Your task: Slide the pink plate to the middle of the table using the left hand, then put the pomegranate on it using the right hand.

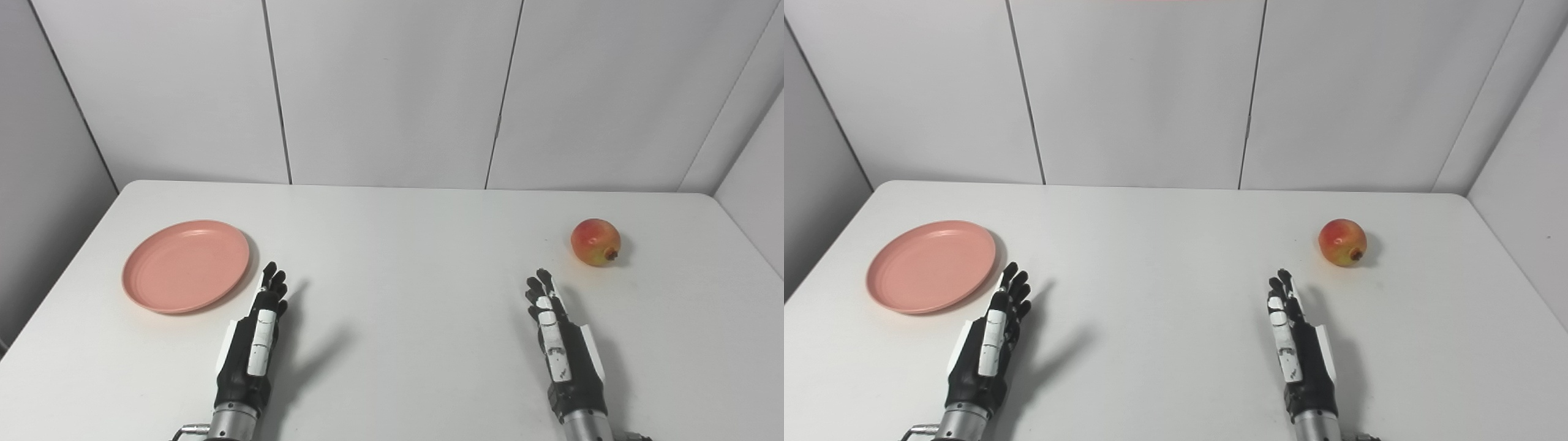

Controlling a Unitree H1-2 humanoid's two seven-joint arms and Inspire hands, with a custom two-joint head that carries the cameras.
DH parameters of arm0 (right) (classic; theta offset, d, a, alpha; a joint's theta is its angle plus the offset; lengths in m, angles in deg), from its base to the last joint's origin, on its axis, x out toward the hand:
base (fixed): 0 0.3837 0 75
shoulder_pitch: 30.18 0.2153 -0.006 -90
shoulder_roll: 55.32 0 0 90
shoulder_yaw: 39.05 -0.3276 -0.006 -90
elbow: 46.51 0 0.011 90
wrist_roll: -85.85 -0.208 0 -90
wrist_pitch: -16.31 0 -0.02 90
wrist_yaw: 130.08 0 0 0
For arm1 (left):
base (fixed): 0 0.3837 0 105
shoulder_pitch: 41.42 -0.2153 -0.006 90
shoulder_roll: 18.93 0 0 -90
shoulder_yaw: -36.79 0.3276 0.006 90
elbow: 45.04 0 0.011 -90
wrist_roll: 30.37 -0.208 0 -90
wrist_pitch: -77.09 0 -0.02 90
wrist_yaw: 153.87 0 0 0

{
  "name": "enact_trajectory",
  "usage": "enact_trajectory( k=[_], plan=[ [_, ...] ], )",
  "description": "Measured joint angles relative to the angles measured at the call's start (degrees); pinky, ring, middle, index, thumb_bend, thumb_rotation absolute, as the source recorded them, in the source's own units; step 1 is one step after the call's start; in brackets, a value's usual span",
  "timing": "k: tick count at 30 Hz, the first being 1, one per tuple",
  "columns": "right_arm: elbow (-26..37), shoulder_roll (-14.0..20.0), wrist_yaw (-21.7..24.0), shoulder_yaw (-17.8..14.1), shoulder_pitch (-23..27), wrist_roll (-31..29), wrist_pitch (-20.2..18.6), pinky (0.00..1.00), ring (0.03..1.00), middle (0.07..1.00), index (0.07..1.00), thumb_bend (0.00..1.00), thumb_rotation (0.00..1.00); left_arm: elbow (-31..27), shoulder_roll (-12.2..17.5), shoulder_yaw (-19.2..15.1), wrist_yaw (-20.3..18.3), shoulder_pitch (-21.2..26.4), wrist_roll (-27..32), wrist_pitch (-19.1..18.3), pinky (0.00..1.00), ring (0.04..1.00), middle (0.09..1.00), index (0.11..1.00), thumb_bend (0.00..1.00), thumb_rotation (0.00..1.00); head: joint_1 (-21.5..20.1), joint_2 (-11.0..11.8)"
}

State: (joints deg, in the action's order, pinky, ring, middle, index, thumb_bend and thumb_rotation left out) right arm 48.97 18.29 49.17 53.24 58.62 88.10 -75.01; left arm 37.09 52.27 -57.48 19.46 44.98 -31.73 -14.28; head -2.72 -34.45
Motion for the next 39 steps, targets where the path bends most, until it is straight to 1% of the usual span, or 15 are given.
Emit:
enact_trajectory(
  k=[2,3,5,11,16,22,25,29,33,39],
  plan=[
    [-0.1,0.0,0.0,0.1,0.0,0.2,0.3,1.0,0.964,0.958,0.978,0.69,1.0,0.0,0.0,0.0,0.1,0.0,0.0,0.0,1.0,1.0,1.0,1.0,0.86,1.0,0.0,0.0],
    [-0.1,0.1,0.0,0.1,0.0,0.2,0.8,0.99,0.963,0.958,0.978,0.68,1.0,0.0,0.0,0.0,0.1,0.0,0.0,0.0,1.0,1.0,1.0,1.0,0.86,1.0,0.0,-0.3],
    [-0.2,0.1,0.0,0.1,0.0,0.2,1.6,0.99,0.962,0.959,0.978,0.67,1.0,0.0,0.0,0.0,0.2,0.0,0.0,0.0,1.0,1.0,1.0,1.0,0.86,1.0,0.1,-0.4],
    [-0.2,0.2,0.0,0.2,0.0,0.2,1.7,0.98,0.961,0.963,0.976,0.67,1.0,0.0,0.0,0.0,0.6,0.0,-0.3,0.0,1.0,1.0,1.0,1.0,0.86,1.0,-0.2,-0.3],
    [-0.4,0.5,0.0,0.2,0.2,0.2,1.7,0.98,0.961,0.964,0.976,0.68,1.0,-0.1,0.0,0.1,1.3,0.0,-0.5,0.1,1.0,1.0,1.0,1.0,0.85,1.0,0.4,-0.1],
    [-0.5,0.6,0.0,0.2,0.3,0.2,1.7,0.97,0.958,0.964,0.97,0.65,1.0,0.0,0.0,0.2,1.4,0.0,-1.2,0.1,1.0,1.0,1.0,1.0,0.83,1.0,0.2,-0.4],
    [-0.5,0.6,0.0,0.3,0.3,0.2,1.8,0.97,0.959,0.964,0.979,0.68,1.0,0.0,0.0,0.1,1.4,0.0,-1.2,0.1,1.0,1.0,1.0,1.0,0.83,1.0,0.2,-0.4],
    [-0.5,0.6,-0.1,0.3,0.3,1.0,2.3,0.96,0.957,0.965,0.982,0.66,1.0,0.0,0.0,0.1,1.4,0.0,-1.2,0.1,1.0,1.0,1.0,1.0,0.83,1.0,0.1,-0.5],
    [-0.7,0.5,-0.3,0.3,0.3,1.9,4.3,0.96,0.969,0.972,0.972,0.67,1.0,0.0,0.0,0.1,1.4,0.0,-1.2,0.1,1.0,1.0,1.0,1.0,0.84,1.0,0.2,-0.4],
    [-0.9,0.4,-0.3,0.3,0.4,2.1,4.4,0.96,0.967,0.97,0.957,0.66,1.0,0.0,0.0,0.0,1.4,0.0,-1.2,0.1,1.0,1.0,1.0,1.0,0.84,1.0,0.0,-0.4]
  ],
)
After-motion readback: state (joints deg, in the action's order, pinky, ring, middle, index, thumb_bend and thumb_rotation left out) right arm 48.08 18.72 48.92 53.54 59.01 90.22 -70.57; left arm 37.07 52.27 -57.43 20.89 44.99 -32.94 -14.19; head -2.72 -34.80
